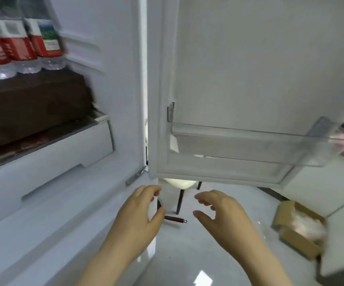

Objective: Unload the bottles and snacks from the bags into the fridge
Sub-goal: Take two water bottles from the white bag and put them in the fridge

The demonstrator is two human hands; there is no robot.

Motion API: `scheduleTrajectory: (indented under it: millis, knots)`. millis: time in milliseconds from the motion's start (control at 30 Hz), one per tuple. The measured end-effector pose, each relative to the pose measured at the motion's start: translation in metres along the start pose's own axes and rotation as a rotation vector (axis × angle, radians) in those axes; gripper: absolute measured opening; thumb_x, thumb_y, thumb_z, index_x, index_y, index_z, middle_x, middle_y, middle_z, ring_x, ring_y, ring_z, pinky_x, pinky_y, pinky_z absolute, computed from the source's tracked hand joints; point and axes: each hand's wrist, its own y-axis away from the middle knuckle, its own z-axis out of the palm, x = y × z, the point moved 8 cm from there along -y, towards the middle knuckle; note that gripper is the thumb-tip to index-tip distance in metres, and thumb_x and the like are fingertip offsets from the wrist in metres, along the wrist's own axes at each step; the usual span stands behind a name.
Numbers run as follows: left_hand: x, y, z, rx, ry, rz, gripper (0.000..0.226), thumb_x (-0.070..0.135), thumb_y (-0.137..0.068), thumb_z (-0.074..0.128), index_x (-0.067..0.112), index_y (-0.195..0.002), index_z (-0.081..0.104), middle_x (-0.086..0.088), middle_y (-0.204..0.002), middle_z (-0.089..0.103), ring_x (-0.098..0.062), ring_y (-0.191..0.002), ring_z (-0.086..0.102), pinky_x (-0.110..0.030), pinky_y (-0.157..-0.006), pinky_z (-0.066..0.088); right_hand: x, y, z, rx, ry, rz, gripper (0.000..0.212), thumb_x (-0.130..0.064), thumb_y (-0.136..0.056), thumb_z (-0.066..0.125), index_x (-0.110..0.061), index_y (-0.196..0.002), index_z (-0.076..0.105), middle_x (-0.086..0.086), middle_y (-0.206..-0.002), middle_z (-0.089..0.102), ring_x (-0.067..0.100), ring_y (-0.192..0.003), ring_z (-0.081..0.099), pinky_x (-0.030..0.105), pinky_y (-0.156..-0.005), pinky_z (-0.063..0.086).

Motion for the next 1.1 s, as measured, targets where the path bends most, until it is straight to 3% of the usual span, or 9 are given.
scheduleTrajectory:
  millis: [100, 233, 367, 567, 833, 1100]
  knots:
    - [0.042, 0.013, 0.049, -0.113, 0.007, 0.057, 0.033, 0.031, -0.089, 0.057, 0.03, -0.122, 0.051, 0.02, -0.114, 0.048, 0.002, -0.105, 0.05, -0.016, -0.093, 0.04, 0.051, 0.045, -0.021, 0.034, -0.005, 0.09, 0.036, -0.037, -0.09, 0.06, -0.031, -0.125, 0.057, -0.018, -0.114, 0.058, 0.0, -0.1, 0.053, 0.012, -0.086, 0.041]
    - [0.09, 0.032, 0.101, -0.222, 0.049, 0.139, 0.033, 0.033, -0.09, 0.056, 0.032, -0.122, 0.049, 0.023, -0.113, 0.046, 0.006, -0.104, 0.048, -0.005, -0.085, 0.034, 0.108, 0.102, -0.044, 0.093, 0.004, 0.21, 0.035, -0.038, -0.091, 0.059, -0.031, -0.125, 0.056, -0.019, -0.112, 0.057, -0.003, -0.098, 0.05, 0.013, -0.088, 0.041]
    - [0.148, 0.051, 0.156, -0.37, 0.061, 0.253, 0.036, 0.034, -0.09, 0.055, 0.03, -0.126, 0.049, 0.02, -0.118, 0.048, 0.004, -0.107, 0.049, -0.021, -0.096, 0.042, 0.163, 0.169, -0.069, 0.183, -0.011, 0.369, 0.035, -0.038, -0.09, 0.06, -0.03, -0.124, 0.057, -0.017, -0.112, 0.058, -0.001, -0.103, 0.053, 0.018, -0.092, 0.044]
    - [0.242, 0.076, 0.222, -0.526, 0.077, 0.503, 0.037, 0.038, -0.092, 0.053, 0.032, -0.127, 0.046, 0.019, -0.121, 0.049, 0.004, -0.107, 0.048, -0.014, -0.092, 0.038, 0.221, 0.263, -0.11, 0.343, 0.006, 0.616, 0.035, -0.038, -0.089, 0.061, -0.031, -0.124, 0.057, -0.019, -0.113, 0.057, -0.002, -0.103, 0.052, 0.017, -0.093, 0.044]
    - [0.346, 0.107, 0.294, -0.778, 0.186, 0.786, 0.039, 0.038, -0.091, 0.054, 0.032, -0.128, 0.045, 0.019, -0.12, 0.048, 0.003, -0.108, 0.048, -0.012, -0.092, 0.04, 0.26, 0.36, -0.157, 0.517, 0.051, 0.928, 0.034, -0.036, -0.089, 0.062, -0.029, -0.122, 0.06, -0.015, -0.114, 0.061, 0.0, -0.102, 0.056, 0.022, -0.092, 0.047]
    - [0.467, 0.11, 0.319, -0.872, 0.365, 1.114, 0.041, 0.038, -0.091, 0.054, 0.031, -0.13, 0.045, 0.021, -0.119, 0.048, 0.007, -0.108, 0.046, -0.013, -0.092, 0.039, 0.264, 0.415, -0.238, 0.791, 0.182, 1.159, 0.033, -0.032, -0.087, 0.065, -0.027, -0.12, 0.063, -0.016, -0.109, 0.062, -0.001, -0.099, 0.056, 0.023, -0.091, 0.048]
